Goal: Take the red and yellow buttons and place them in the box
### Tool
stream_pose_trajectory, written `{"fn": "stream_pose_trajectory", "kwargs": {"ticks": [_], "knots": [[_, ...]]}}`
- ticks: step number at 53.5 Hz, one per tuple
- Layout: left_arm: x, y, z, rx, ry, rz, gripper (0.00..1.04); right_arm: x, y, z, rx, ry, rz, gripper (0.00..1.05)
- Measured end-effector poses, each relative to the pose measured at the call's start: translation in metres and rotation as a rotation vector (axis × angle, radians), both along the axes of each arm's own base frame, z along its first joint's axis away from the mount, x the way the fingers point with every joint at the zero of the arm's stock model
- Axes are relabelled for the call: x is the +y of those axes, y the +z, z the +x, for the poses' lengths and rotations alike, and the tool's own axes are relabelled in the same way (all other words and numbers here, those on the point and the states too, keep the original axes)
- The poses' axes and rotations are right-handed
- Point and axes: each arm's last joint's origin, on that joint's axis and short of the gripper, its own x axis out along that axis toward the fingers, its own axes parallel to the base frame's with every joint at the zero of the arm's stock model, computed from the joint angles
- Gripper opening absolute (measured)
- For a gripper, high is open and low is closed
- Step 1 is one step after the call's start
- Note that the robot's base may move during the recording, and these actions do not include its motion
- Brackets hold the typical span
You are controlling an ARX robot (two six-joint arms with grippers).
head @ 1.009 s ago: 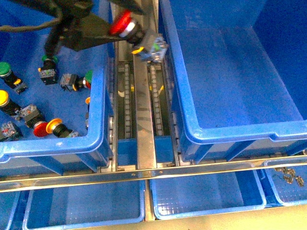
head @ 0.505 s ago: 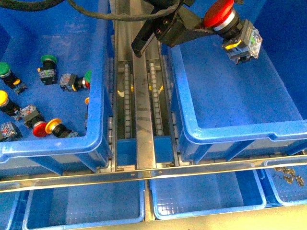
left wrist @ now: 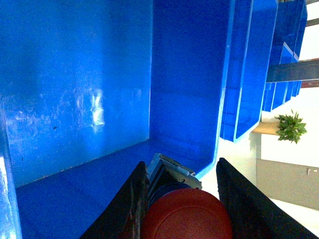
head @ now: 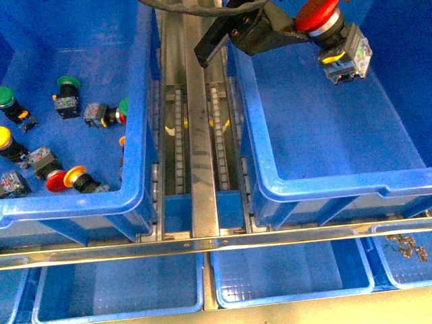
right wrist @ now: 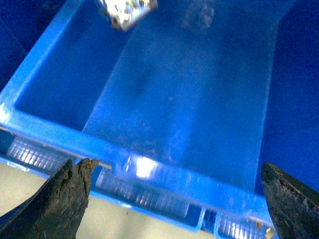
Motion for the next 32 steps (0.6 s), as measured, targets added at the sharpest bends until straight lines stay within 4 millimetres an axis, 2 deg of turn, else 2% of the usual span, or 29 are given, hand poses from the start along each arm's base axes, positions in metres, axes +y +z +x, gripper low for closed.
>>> {"fn": "stream_pose_trajectory", "kwargs": {"ticks": [13,32], "knots": [[-0.006,0.0,-0.004,-0.011,-0.008,0.016,0.34,0.013,0.017,0.05,-0.103,0.195,-0.065,0.99],[-0.007,0.0,-0.004,-0.015,-0.003,0.022,0.34,0.046,0.017,0.076,-0.146,0.376,-0.139,0.99]]}}
